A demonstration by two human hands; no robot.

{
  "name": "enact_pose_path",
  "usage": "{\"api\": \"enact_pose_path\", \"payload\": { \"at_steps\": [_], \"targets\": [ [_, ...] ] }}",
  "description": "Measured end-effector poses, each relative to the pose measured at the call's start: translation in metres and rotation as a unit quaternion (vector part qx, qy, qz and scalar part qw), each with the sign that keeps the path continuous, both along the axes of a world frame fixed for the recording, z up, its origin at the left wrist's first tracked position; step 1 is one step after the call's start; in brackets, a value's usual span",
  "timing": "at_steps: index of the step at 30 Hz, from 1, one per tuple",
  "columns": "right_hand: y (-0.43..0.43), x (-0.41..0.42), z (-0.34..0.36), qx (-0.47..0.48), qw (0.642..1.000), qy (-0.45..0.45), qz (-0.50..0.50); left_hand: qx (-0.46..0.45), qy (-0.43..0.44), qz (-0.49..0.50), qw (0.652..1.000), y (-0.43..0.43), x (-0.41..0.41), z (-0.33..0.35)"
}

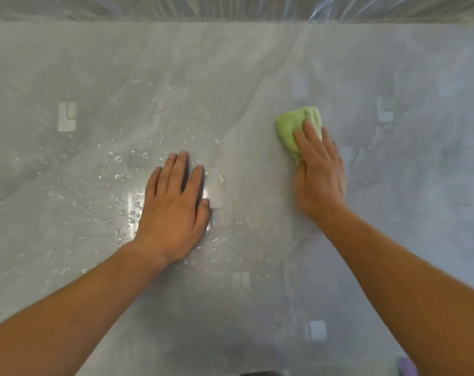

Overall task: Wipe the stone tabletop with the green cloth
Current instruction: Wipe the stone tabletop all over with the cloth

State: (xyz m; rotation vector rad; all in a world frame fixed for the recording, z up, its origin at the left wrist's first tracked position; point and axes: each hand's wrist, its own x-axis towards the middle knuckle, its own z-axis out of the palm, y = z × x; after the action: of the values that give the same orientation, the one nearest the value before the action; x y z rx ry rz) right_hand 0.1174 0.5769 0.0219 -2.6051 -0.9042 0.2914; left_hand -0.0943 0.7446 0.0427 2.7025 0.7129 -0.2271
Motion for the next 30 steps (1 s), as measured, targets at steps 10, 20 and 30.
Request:
{"api": "enact_pose_path", "payload": {
  "at_steps": [10,20,30],
  "targets": [
    [-0.055,-0.062,0.002,-0.015,0.967,-0.005,0.255,-0.017,0.003,0.052,0.999,-0.057,-0.031,0.006],
    [-0.080,-0.140,-0.002,-0.022,0.968,-0.023,0.248,-0.010,0.021,0.054,0.998,-0.075,-0.060,-0.003],
    [-0.056,-0.135,0.000,-0.020,0.994,-0.018,0.104,-0.032,0.016,0.029,0.999,-0.067,-0.069,-0.006]
  ]
}}
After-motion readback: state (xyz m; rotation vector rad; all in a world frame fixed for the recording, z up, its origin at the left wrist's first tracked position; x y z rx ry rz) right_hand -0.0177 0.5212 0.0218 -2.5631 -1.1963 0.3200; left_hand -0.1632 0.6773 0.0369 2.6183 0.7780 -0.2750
